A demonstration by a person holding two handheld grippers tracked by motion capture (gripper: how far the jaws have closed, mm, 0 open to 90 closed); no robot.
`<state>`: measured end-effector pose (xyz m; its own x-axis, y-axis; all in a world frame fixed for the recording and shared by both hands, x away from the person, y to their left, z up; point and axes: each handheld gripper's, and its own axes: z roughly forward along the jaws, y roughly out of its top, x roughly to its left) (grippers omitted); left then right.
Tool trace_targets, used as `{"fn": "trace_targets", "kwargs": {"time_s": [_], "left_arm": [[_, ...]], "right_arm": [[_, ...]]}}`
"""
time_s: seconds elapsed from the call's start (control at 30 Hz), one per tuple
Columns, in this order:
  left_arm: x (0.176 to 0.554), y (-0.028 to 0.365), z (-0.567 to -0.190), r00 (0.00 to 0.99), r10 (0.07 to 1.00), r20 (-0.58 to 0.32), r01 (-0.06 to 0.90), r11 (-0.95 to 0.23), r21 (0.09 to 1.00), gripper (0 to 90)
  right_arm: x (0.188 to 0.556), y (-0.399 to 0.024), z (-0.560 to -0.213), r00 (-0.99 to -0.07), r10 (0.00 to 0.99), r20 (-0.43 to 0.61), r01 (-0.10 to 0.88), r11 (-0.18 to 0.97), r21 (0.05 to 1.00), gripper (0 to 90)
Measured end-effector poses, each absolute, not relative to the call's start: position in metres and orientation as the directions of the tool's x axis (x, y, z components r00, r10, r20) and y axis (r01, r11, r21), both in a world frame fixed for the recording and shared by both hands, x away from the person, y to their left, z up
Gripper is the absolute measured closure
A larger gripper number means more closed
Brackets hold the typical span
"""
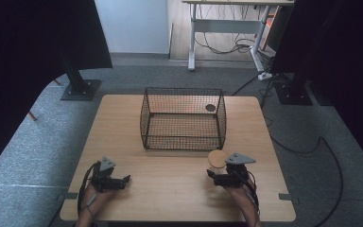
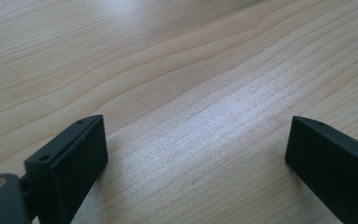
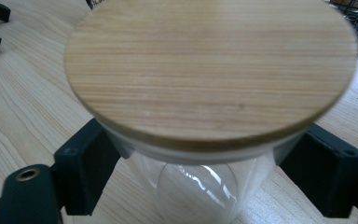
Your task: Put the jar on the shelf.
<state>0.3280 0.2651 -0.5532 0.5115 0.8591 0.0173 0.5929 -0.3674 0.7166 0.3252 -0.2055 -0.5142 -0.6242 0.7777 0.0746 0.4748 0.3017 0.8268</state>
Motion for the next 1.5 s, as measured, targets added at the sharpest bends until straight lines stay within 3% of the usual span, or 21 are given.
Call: {"fn": "trace_targets", "kwargs": {"time_s": [0.17, 0.37, 1.5], "left_arm": [[0.328, 0.265, -0.553, 0.511, 0.859, 0.018, 0.593, -0.368, 0.716, 5.5], [0.328, 0.265, -0.553, 0.511, 0.859, 0.018, 0.593, -0.368, 0.716, 5.5], [0.328, 0.265, -0.553, 0.511, 0.859, 0.017, 0.593, -0.367, 0.717, 5.4]], "right_arm": [[0.326, -0.205, -0.517, -0.621, 0.78, 0.077, 0.473, 0.294, 0.831, 23.4], [0.322, -0.203, -0.517, -0.609, 0.793, 0.035, 0.441, 0.302, 0.845, 25.4], [0.324, -0.196, -0.492, -0.58, 0.815, 0.008, 0.423, 0.293, 0.857, 25.8]]}}
